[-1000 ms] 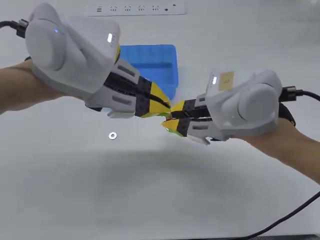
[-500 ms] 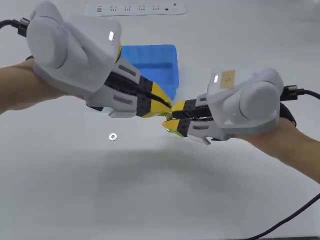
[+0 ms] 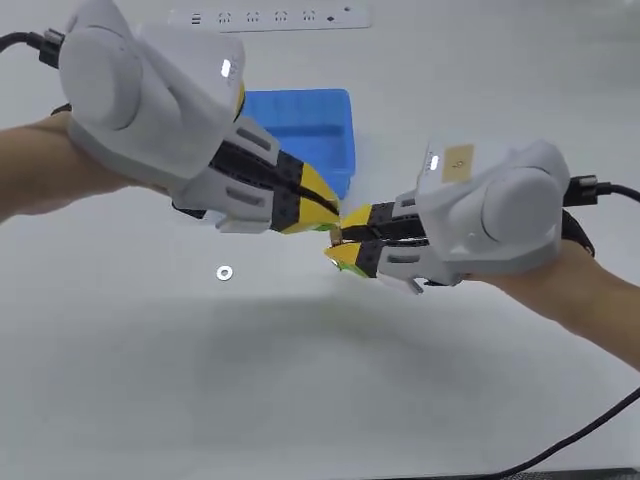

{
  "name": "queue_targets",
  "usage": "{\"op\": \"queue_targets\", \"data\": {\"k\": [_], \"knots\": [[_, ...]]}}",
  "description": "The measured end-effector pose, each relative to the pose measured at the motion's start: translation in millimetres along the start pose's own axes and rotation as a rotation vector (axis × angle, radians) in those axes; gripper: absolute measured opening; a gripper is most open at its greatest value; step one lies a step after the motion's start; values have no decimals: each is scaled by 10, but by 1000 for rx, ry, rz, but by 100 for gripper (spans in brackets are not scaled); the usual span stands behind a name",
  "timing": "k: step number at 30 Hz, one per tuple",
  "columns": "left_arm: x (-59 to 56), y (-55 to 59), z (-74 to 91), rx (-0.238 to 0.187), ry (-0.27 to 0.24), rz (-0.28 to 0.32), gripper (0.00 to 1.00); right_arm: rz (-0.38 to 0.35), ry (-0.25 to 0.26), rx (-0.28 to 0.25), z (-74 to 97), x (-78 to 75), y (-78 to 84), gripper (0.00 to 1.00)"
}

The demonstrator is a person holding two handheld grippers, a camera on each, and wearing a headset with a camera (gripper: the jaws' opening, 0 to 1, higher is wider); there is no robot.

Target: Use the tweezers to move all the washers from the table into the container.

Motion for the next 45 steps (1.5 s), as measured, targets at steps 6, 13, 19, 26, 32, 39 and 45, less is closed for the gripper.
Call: {"op": "queue_targets", "data": {"k": [6,13,19,26,32,39,45], "knots": [[-9,-11,-12,3,8,3,6,-1,-9,-3,10,9,4,11],[-6,-14,-14,5,11,2,6,-11,-34,-4,8,17,1,14],[-10,-10,-7,10,12,1,6,29,-39,56,0,24,120,14],[-2,2,11,8,7,5,6,-37,-16,11,19,1,82,12],[2,0,9,7,11,3,6,-22,-14,13,27,-4,100,10],[5,-41,35,-2,11,6,6,-17,-7,-1,40,-21,53,10],[-8,-115,102,-9,9,-4,6,-11,-11,-16,56,-2,-53,10]]}}
Point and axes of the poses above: the centre of the closed fingertips' face, and the gripper's own axes: z roughly backward along the fingers, x roughly to its left, y roughly out of its underside, the point moved 2 cm from there along z, roughly backward along the fingers, and after that the axes turned 12 degrees about -x, right-handed, at the moved point
